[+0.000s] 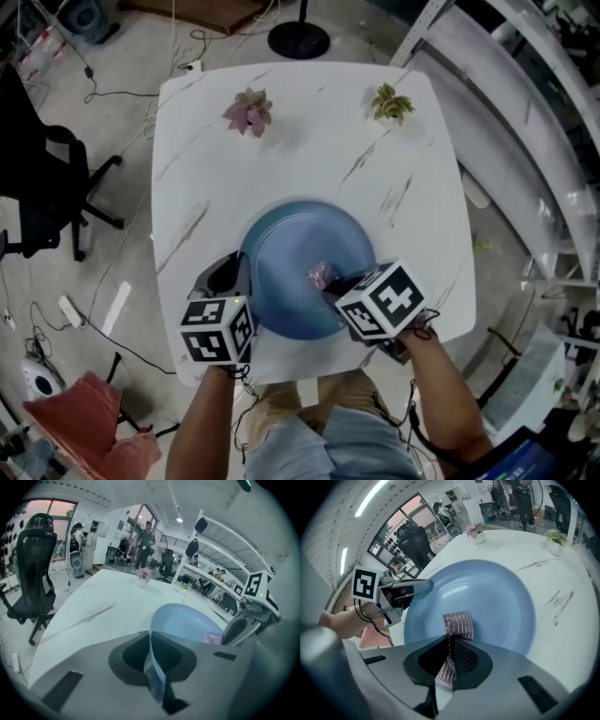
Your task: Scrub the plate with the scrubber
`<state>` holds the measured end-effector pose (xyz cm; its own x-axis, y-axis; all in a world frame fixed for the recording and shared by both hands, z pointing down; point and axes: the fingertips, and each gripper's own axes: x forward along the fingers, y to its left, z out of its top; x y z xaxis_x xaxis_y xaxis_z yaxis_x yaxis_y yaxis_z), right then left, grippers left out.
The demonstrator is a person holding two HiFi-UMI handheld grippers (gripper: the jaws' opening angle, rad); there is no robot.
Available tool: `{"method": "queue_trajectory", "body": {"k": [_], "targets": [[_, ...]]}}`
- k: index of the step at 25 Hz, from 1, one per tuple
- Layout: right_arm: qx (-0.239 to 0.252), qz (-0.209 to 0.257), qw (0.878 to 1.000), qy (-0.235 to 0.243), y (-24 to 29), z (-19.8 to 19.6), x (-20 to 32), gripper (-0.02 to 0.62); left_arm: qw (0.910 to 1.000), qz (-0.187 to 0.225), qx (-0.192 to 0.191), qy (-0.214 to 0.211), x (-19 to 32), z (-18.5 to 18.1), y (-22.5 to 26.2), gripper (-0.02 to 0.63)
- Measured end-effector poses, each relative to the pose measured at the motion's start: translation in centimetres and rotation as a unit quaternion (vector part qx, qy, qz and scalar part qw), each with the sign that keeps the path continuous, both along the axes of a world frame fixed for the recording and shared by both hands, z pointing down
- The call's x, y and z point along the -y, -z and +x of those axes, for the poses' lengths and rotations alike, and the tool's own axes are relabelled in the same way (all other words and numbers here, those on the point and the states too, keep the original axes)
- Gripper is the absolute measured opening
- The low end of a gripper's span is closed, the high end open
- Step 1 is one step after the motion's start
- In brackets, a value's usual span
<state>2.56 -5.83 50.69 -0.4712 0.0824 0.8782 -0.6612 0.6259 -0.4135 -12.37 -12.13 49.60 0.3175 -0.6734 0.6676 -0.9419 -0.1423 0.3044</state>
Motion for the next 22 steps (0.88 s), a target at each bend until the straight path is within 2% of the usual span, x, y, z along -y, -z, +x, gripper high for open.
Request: {"method": "queue_trajectory", "body": {"k": [11,17,22], "targets": [[-0.006,0.028,0.999,-0.018,0.2,0.4,5.6,0.037,1.0,-0.005,-0.003,-0.006,0.1,0.2,0.1,0.02],[0.003,0.033,0.999,0.017,0.4,-2.2,7.2,0.037,0.9999,-0.009,-0.007,-0.002,0.0,0.4,0.1,0.019],[0.018,0.033,0.997,0.063,0.5,-5.6,6.5,0.037,0.9999,-0.012,-0.009,0.002,0.0,0.3,0.0,0.02]]}}
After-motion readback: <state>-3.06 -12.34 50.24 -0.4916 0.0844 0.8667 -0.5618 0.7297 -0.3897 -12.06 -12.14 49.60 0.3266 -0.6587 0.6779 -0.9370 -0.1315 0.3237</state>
